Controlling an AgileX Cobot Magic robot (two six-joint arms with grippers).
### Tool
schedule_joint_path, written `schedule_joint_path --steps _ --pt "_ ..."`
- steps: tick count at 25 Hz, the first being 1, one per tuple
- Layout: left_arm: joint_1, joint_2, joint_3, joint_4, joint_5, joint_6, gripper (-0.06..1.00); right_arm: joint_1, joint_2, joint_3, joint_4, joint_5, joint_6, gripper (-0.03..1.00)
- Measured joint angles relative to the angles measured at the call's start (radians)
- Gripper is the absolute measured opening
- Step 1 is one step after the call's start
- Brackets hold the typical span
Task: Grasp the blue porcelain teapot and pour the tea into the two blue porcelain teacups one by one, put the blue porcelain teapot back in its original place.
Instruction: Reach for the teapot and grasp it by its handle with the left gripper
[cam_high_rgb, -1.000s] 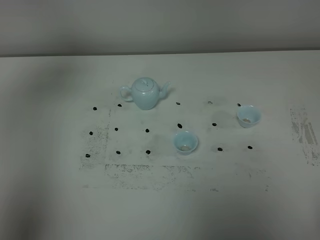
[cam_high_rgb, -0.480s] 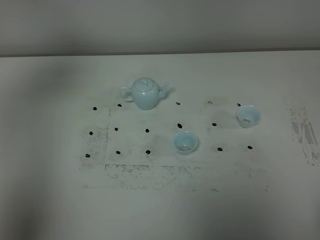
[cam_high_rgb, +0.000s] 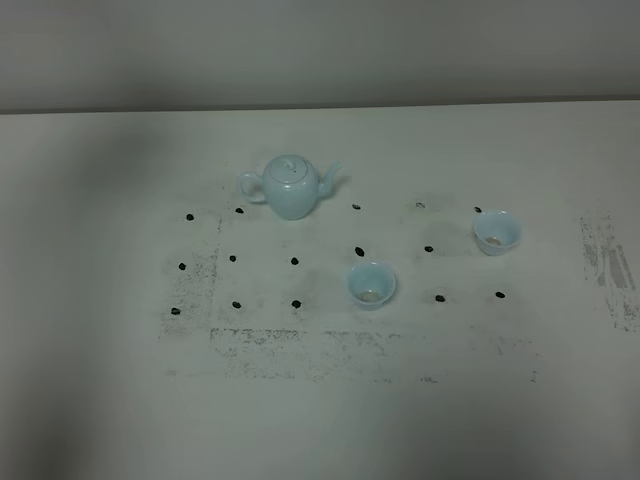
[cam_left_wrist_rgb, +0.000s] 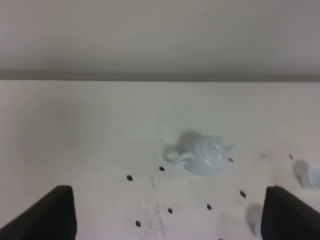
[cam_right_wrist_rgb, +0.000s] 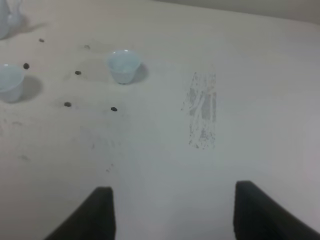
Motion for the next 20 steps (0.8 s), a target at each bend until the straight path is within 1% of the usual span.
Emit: schedule_joint_path --steps 1,2,4,8,12,16,18,20 --pt "-0.033 0.0 0.0 0.021 -0.004 0.001 0.72 0.0 0.0 0.0 0.0 0.0 0.0 0.5" --pt "-0.107 0.0 0.0 0.077 -0.038 0.001 0.72 0.0 0.0 0.0 0.0 0.0 0.0 0.5" --pt "-0.194 0.008 0.0 0.153 -0.08 -0.006 0.72 0.0 0.0 0.0 0.001 0.0 0.0 0.5" --pt "-0.343 0.058 0.0 0.338 -0.149 -0.108 0.72 0.0 0.0 0.0 0.001 0.0 0.0 0.5" --pt "-0.474 0.161 0.0 0.53 -0.159 -0.211 0.72 0.0 0.0 0.001 0.001 0.0 0.0 0.5" --pt "-0.587 0.284 0.0 0.733 -0.178 -0.322 0.72 0.0 0.0 0.001 0.001 0.0 0.0 0.5" --pt "-0.628 0.338 0.0 0.843 -0.202 -0.386 0.72 0.0 0.0 0.001 0.001 0.0 0.0 0.5" --pt "-0.658 0.388 0.0 0.934 -0.243 -0.463 0.72 0.0 0.0 0.001 0.001 0.0 0.0 0.5"
